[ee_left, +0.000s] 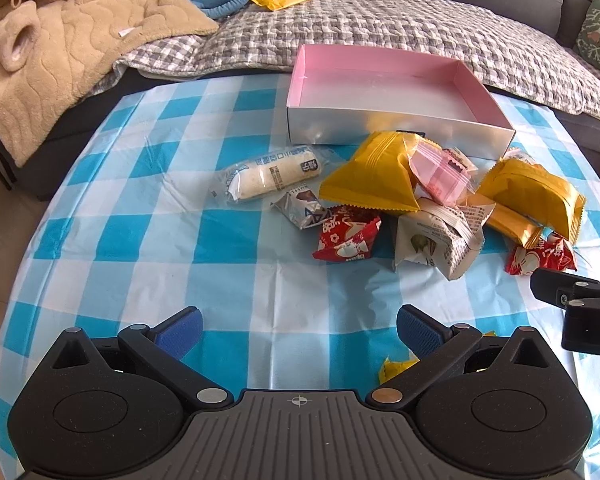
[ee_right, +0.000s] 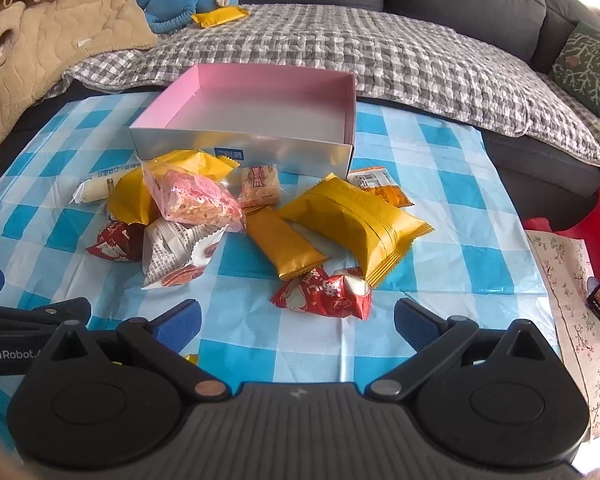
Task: Organize snacks
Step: 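Grasp a yellow pastry bag with the left tool while the right tool grasps another yellow pastry bag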
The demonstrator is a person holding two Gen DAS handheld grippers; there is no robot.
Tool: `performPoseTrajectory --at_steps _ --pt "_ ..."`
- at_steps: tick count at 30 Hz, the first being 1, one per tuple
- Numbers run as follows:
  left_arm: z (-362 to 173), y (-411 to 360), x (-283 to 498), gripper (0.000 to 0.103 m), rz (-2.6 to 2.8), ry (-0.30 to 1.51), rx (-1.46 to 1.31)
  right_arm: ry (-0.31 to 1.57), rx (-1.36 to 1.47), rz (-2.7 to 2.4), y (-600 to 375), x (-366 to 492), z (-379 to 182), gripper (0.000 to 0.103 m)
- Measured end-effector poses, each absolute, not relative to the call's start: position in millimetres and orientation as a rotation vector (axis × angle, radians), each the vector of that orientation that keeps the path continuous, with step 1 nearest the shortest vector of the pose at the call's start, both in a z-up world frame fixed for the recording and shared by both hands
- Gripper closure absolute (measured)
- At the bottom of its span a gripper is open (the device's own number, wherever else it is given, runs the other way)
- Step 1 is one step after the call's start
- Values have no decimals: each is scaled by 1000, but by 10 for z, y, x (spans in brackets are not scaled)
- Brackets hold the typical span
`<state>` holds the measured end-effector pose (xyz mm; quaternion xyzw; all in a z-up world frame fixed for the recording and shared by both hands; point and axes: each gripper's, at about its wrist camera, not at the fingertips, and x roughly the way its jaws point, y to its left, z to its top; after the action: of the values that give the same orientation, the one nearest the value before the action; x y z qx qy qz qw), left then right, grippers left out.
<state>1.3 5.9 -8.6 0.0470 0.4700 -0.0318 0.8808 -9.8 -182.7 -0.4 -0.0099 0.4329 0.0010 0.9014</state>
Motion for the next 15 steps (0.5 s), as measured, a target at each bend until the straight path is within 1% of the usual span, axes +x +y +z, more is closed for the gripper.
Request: performPoseTrajectory --at_steps 6,15 --pt "-21 93 113 0 -118 944 126 902 8 0 -1961 20 44 0" --pt "97 31 486 1 -261 1062 86 925 34 51 -2168 193 238 1"
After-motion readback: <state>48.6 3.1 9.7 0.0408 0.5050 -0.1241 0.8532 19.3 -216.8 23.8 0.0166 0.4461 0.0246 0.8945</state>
